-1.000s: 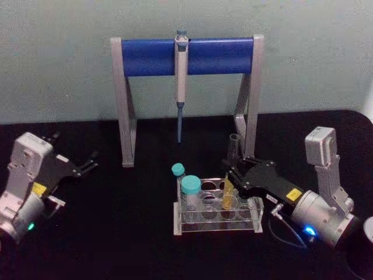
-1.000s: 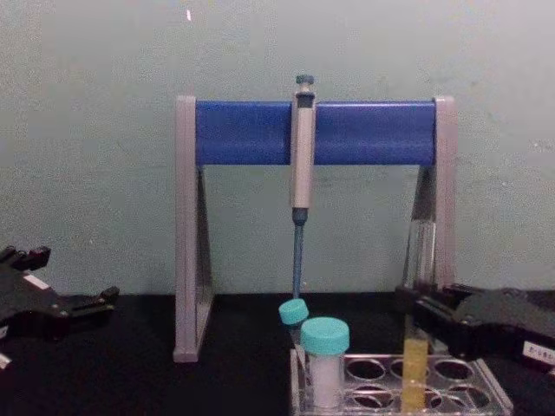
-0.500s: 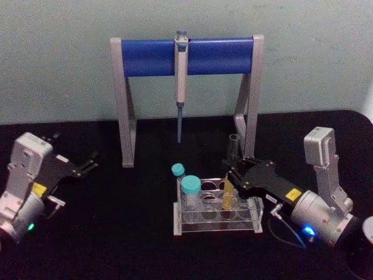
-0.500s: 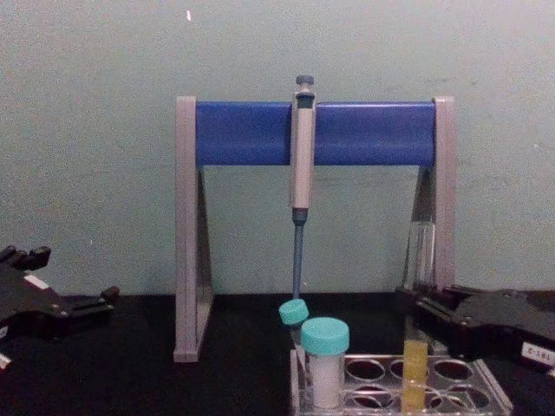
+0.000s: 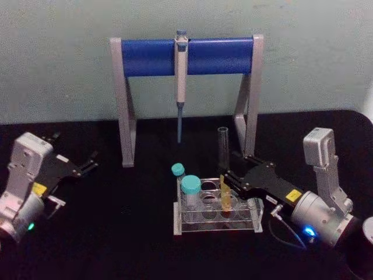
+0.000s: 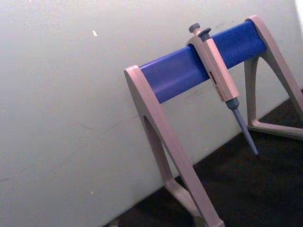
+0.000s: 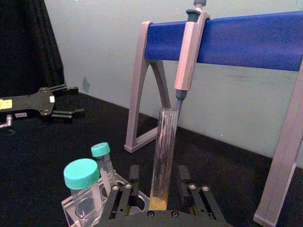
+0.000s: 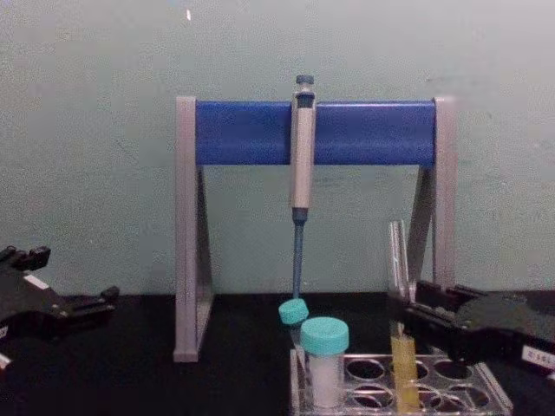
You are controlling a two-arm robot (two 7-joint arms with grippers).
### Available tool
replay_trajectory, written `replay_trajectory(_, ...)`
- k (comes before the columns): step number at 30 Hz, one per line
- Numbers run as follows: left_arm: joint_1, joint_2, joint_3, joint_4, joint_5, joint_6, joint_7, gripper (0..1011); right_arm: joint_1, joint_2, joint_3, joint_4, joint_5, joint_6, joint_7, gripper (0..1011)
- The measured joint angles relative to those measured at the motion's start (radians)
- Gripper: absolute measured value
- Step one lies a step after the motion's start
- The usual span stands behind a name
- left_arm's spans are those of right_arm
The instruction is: Pick up the test tube from the test tube rack, shake it, then place it back into the test tube rack.
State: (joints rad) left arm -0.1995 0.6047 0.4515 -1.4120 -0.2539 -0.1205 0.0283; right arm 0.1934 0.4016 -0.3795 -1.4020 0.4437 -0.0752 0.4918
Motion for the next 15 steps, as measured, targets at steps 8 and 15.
replay_trajectory(8, 0.0, 0.0, 0.0, 0.0, 0.0, 0.0, 0.0, 1010, 0.0, 0.0, 0.0, 0.0, 0.0, -0.001, 0.001, 737)
replay_trajectory(15, 0.0, 0.0, 0.0, 0.0, 0.0, 0.0, 0.0, 1010, 0.0, 0.0, 0.0, -0.001, 0.001, -0.001, 0.001, 944)
